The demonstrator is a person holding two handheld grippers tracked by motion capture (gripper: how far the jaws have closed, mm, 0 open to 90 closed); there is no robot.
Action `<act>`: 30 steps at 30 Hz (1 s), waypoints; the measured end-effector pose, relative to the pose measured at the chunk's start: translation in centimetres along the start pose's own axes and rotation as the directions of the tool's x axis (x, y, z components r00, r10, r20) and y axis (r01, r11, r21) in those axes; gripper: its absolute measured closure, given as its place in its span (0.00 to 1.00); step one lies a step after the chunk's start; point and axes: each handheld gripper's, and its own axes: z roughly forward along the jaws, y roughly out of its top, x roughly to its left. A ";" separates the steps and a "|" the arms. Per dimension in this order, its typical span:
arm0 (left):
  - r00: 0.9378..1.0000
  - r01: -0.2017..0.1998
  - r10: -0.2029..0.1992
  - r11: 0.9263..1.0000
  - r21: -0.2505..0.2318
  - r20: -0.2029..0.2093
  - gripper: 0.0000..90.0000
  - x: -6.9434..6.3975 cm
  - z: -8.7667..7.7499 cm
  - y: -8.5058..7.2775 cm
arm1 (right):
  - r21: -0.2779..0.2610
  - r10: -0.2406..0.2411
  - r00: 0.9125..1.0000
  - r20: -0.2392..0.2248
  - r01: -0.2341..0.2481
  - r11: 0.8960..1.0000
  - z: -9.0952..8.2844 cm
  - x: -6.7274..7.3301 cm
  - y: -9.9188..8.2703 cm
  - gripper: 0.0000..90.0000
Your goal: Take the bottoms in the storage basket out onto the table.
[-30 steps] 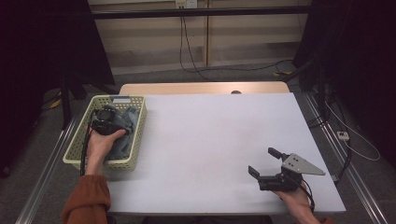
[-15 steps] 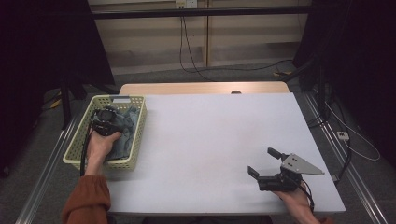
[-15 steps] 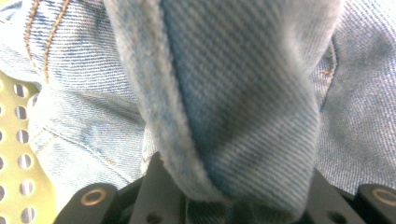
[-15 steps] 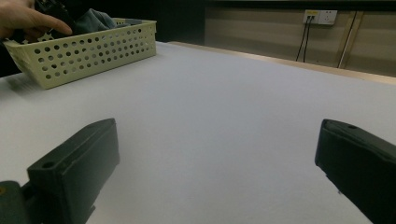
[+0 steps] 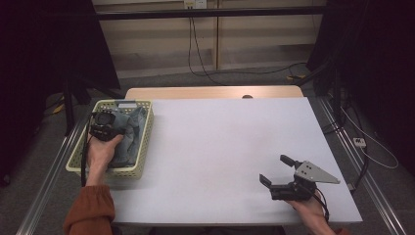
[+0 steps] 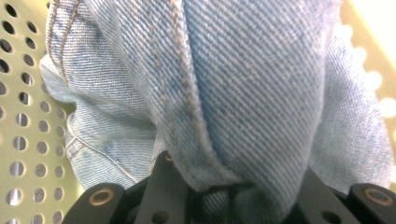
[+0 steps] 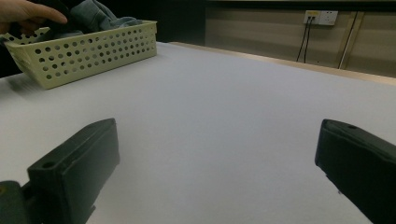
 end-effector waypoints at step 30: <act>0.996 0.092 -0.081 0.917 -0.388 0.044 0.90 1.3 -4.6 -0.3 | -0.003 -0.002 1.000 -0.002 0.002 1.000 0.0 0.0 0.0 0.00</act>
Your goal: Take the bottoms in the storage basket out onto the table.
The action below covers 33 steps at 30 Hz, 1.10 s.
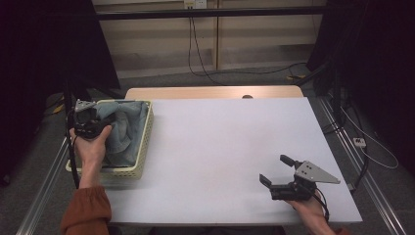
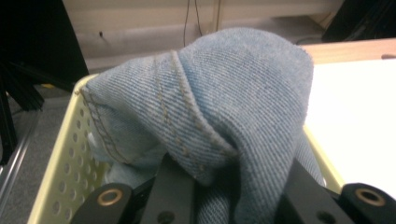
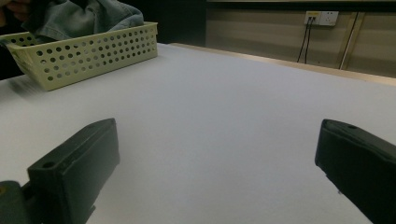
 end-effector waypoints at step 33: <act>0.997 0.078 -0.083 0.950 -0.301 -0.005 0.90 0.5 -4.3 1.2 | -0.003 0.001 1.000 -0.003 -0.001 1.000 0.0 0.0 0.0 0.00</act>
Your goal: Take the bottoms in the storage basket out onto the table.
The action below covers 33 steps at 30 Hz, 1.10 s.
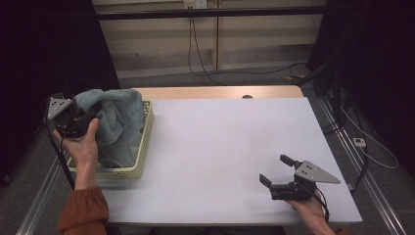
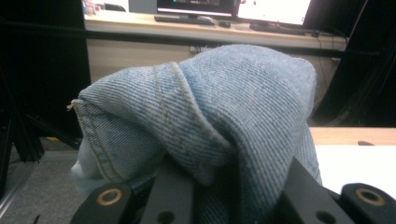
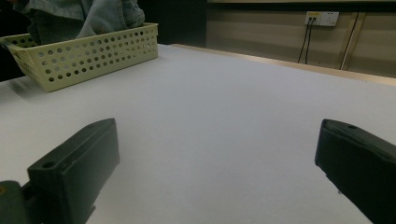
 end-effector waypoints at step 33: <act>1.000 -0.005 0.007 0.991 -0.135 0.013 0.90 -0.7 -2.6 2.3 | -0.001 0.002 1.000 -0.003 -0.002 1.000 0.0 0.0 0.0 0.00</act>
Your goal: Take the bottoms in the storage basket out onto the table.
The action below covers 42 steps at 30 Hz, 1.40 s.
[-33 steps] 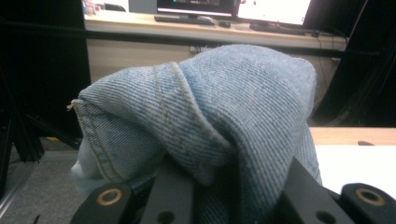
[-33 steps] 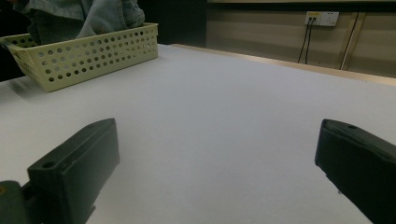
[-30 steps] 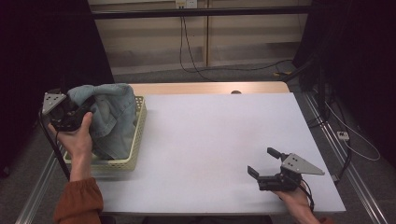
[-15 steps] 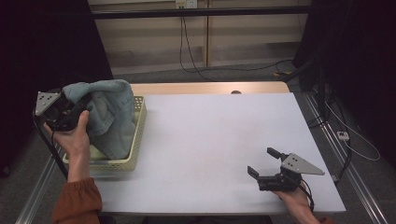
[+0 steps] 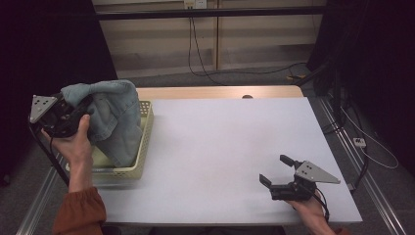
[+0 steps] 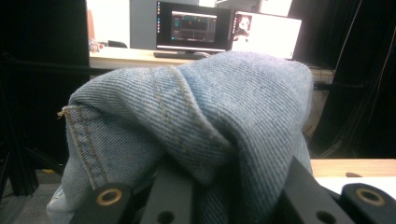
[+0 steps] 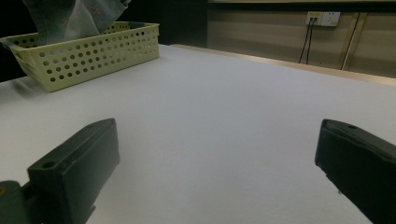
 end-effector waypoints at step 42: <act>1.000 0.000 0.002 0.988 -0.157 0.014 0.90 -0.5 -3.5 3.0 | 0.000 0.000 1.000 -0.003 0.000 1.000 0.0 0.0 0.0 0.00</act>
